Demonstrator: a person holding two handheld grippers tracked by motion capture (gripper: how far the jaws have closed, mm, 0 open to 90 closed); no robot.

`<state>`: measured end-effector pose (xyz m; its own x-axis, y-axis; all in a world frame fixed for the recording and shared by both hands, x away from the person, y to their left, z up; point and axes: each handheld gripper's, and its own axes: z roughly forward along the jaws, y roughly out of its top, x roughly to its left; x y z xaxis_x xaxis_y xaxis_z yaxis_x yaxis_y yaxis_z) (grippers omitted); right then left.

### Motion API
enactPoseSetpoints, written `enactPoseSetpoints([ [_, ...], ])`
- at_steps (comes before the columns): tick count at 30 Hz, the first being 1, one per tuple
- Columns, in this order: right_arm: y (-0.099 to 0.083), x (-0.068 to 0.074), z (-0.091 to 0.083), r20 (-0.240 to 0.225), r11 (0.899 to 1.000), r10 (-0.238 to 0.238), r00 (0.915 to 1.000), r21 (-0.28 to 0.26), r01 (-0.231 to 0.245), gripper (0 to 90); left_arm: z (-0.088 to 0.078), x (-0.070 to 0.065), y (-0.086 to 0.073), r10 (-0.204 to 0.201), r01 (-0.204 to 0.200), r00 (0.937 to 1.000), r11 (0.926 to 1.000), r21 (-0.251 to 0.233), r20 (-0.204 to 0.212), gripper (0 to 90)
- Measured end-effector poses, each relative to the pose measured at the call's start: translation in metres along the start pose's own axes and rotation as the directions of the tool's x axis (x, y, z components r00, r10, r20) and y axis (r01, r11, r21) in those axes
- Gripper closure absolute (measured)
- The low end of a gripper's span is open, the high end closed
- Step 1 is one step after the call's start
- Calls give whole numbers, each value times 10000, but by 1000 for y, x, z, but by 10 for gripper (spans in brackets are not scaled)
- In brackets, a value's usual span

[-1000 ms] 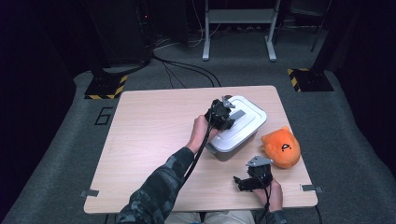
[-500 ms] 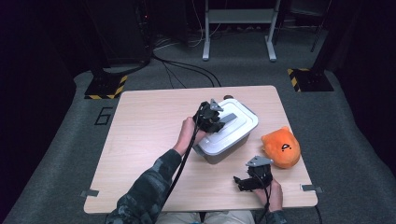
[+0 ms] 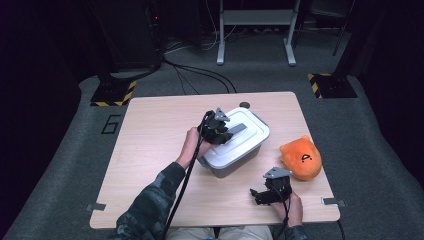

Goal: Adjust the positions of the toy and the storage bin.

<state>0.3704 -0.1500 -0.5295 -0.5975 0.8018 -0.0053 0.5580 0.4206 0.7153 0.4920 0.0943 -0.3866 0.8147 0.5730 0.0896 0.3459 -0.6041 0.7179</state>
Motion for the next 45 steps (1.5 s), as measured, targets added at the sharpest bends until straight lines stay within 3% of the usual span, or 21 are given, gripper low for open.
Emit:
enactPoseSetpoints([
  [30,0,0,0,41,10000,35,10000,2,-35,25,-33,8,-33,476,-473,9962,9989,-48,730,665],
  [36,0,0,0,46,10000,28,10000,5,-28,25,-40,10,-41,365,-361,9958,9993,-60,838,665],
  [45,0,-1,0,63,10000,52,10000,-4,-52,25,-35,10,-35,286,-288,9960,9996,16,847,658],
])
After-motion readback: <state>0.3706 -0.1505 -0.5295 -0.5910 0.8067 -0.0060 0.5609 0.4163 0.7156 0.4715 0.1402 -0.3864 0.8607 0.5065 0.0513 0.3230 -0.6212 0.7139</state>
